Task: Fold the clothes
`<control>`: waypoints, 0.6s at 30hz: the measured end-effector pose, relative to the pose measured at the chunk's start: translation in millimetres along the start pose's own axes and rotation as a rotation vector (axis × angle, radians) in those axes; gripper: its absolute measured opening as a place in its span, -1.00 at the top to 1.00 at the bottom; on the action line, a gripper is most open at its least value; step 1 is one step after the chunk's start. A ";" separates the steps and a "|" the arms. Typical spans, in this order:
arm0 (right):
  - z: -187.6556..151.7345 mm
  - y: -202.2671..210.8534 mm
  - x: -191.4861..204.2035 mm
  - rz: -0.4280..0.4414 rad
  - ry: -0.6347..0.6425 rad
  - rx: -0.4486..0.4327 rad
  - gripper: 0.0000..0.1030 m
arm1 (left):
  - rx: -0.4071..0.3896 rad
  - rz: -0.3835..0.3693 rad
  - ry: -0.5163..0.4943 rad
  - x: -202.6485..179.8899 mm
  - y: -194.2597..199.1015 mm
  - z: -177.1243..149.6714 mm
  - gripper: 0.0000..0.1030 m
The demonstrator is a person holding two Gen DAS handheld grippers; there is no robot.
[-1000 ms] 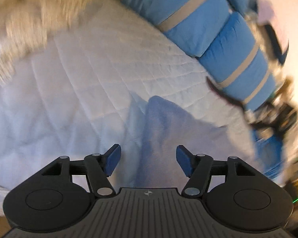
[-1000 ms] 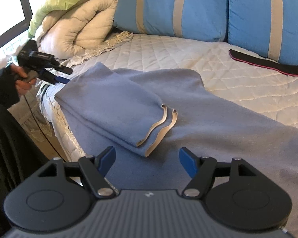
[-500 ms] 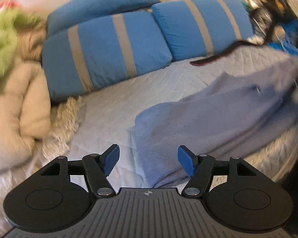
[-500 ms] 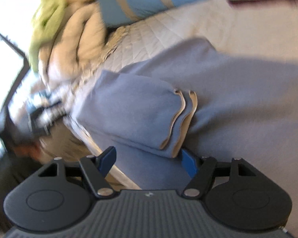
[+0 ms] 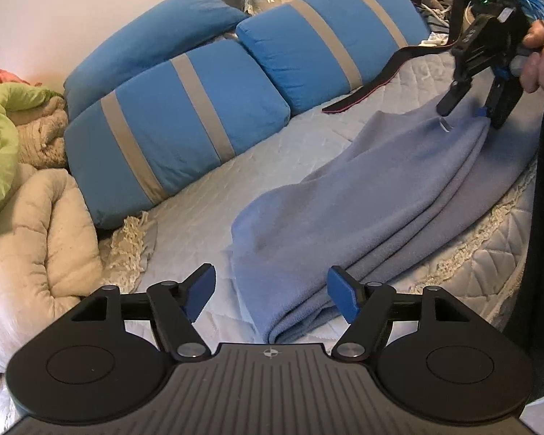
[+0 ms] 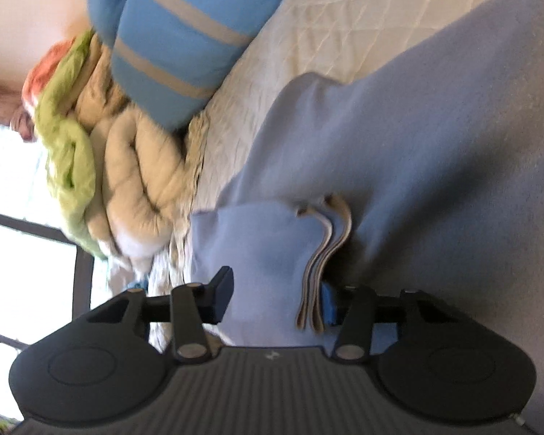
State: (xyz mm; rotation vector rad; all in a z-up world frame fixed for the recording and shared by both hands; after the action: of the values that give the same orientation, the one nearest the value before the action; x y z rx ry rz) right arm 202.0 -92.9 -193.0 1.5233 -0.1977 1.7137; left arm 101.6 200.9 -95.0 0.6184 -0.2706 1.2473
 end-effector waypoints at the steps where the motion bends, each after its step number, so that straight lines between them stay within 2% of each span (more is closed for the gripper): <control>1: 1.5 -5.4 -1.9 -0.014 -0.008 -0.003 0.12 | -0.003 -0.001 -0.001 -0.4 -1.1 0.7 -0.30; 2: 2.6 -10.1 -3.7 -0.032 -0.006 -0.007 0.36 | -0.006 -0.005 -0.001 -0.9 -2.7 1.4 -0.30; 3: 3.2 -14.7 -5.1 -0.050 -0.003 -0.006 0.69 | -0.007 -0.010 0.002 -1.6 -4.4 2.1 -0.30; 4: 3.7 -17.8 -4.7 -0.062 0.001 -0.002 0.85 | -0.011 -0.017 0.001 -3.1 -6.1 2.9 -0.30; 14: 34.6 -7.0 43.0 0.017 -0.034 -0.039 0.89 | -0.060 -0.124 -0.100 -34.8 -21.0 6.5 -0.30; 18: 37.0 -5.9 61.5 0.042 -0.024 -0.038 0.89 | -0.064 -0.098 -0.132 -41.0 -32.4 5.6 -0.30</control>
State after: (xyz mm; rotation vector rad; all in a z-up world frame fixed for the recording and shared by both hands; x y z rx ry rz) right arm 237.8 -82.9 -131.4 1.5222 -0.2745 1.7155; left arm 120.0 159.0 -120.9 0.6525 -0.3842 1.1011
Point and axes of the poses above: each gripper's, at about its wrist camera, not at the fingertips, and y roughly against the way its jaws point, x to its left, z to its top, the point moved 8 cm from there along -y, roughly the way its jaws point, and after that the axes turned 15 degrees about -x, right-handed, at the moved point
